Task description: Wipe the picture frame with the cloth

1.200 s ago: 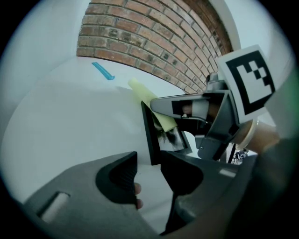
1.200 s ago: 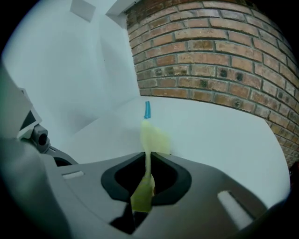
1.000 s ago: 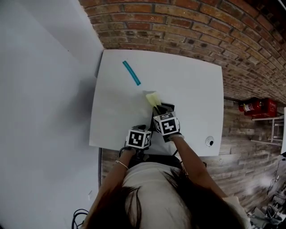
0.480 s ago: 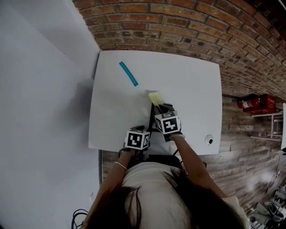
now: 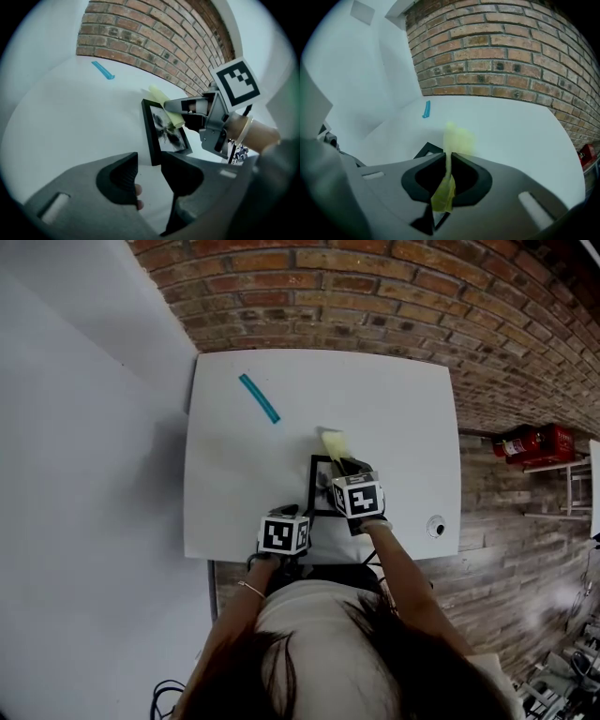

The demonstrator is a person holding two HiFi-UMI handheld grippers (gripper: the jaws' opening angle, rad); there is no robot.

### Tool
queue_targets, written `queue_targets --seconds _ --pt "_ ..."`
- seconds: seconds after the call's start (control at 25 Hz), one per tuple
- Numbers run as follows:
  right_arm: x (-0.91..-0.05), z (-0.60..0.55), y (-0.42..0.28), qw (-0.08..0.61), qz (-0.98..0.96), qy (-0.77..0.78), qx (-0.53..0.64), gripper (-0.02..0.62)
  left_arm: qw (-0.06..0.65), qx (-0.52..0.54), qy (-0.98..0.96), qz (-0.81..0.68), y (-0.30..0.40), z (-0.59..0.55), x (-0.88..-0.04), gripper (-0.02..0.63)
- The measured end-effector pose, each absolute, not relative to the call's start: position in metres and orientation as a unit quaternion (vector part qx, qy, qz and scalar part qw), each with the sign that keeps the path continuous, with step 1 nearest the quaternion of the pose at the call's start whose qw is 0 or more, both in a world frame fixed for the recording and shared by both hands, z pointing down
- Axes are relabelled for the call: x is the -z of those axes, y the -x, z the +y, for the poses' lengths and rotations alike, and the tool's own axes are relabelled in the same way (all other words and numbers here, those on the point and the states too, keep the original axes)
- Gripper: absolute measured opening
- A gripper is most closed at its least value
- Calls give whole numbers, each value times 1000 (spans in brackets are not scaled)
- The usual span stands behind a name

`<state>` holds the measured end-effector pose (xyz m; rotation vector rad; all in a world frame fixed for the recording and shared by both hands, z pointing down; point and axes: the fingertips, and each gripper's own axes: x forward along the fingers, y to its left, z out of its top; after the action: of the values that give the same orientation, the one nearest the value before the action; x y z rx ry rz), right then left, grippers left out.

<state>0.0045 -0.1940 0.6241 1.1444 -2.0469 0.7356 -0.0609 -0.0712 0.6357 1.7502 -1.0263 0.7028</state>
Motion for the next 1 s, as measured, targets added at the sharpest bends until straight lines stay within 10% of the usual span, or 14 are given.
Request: queue_targets --seconds 1.0 --pt "-616 -197 -52 306 -753 -503 -293 37 480 -292 -713 -419 61 -72 -637 160"
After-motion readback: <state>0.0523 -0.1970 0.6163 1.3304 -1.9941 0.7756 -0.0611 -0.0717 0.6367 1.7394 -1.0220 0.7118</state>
